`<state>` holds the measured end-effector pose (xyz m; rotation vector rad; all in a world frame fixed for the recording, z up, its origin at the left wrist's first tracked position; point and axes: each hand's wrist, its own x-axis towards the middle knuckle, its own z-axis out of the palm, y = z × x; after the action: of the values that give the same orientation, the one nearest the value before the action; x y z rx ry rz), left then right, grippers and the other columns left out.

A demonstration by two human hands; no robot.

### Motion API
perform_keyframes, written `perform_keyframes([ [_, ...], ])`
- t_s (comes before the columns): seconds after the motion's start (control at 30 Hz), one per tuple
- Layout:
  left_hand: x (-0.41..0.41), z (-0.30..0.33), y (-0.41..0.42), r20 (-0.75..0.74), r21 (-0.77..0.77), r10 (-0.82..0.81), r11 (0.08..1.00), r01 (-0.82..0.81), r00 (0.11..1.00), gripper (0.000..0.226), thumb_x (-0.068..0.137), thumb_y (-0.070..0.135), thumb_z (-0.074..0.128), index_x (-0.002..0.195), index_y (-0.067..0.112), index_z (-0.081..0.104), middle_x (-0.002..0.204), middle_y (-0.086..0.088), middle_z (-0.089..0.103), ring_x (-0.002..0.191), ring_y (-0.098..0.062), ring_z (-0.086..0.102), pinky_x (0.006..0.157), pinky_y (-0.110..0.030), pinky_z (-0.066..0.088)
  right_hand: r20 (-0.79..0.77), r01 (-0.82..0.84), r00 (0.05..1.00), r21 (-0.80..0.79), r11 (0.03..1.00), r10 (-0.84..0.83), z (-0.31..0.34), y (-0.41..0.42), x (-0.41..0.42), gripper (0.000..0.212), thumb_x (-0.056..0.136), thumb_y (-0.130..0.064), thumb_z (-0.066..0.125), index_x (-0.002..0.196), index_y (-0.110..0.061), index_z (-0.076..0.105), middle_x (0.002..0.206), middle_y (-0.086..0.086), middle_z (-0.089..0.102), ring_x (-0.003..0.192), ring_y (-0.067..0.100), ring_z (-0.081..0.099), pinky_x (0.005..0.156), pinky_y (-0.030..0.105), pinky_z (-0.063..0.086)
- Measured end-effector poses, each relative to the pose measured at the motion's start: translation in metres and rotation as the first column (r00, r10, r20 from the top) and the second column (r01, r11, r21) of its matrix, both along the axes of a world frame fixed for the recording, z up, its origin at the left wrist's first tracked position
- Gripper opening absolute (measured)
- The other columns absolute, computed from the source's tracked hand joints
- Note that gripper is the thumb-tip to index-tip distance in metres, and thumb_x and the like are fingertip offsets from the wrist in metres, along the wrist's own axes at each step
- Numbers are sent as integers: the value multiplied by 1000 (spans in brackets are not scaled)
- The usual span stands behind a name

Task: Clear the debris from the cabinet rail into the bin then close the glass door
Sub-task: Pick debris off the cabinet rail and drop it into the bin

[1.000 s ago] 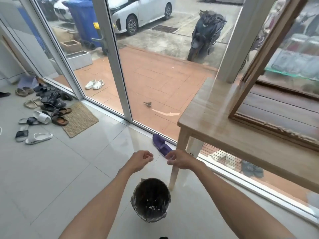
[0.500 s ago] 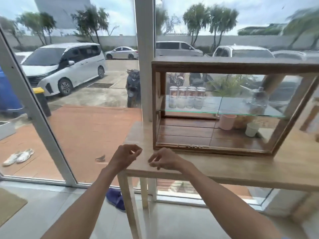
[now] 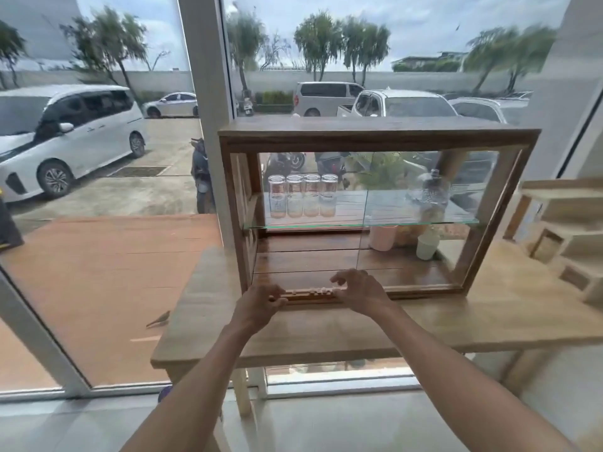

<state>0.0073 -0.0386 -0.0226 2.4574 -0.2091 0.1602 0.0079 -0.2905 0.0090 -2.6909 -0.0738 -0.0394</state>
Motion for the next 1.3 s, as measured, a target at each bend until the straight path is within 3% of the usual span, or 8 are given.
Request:
perform_keyframes([
  [0.13,16,-5,-12,28,48,-19,999,18,999,22,87,33,75,107,24,73,110,7,73,103,-16,67,83,-33,52,-20,-36,999,-107,994,34,-6,1,13,33,94,-29,59,127,-33,63,125,-9,67,125,18,55,102,33,44],
  [0.27,28,-9,-20,56,41,-23,999,20,998,21,88,31,74,106,22,75,107,6,75,103,-15,67,84,-33,50,-15,-48,999,-134,990,47,-12,8,24,34,94,-29,61,128,-32,64,128,-6,67,125,20,57,104,33,45],
  [0.6,42,-13,-20,23,32,-68,997,67,997,15,88,32,74,102,26,76,100,10,73,97,-13,65,85,-33,50,-42,-46,998,-150,988,40,-18,13,39,30,90,-21,60,116,-32,71,123,1,68,117,24,62,101,35,47],
  [0.83,42,-11,-25,21,93,-78,993,76,997,9,88,32,72,96,30,76,98,11,70,95,-13,63,84,-37,52,2,-85,996,-194,977,87,-17,16,43,18,90,-33,67,107,-35,74,112,-4,71,107,21,67,90,31,48],
  [1.17,43,-5,-44,61,70,-66,996,62,996,7,88,27,72,94,26,75,100,2,75,91,-15,65,74,-27,41,24,-117,992,-177,977,123,-17,14,44,16,90,-30,69,104,-31,77,106,-5,74,102,20,68,85,29,47],
  [1.3,46,-7,-54,55,60,-115,992,112,992,8,85,27,75,92,27,78,99,6,78,96,-13,69,78,-28,49,13,-124,992,-169,978,128,-16,11,44,17,90,-32,68,105,-32,76,106,-6,73,104,20,68,88,31,49],
])
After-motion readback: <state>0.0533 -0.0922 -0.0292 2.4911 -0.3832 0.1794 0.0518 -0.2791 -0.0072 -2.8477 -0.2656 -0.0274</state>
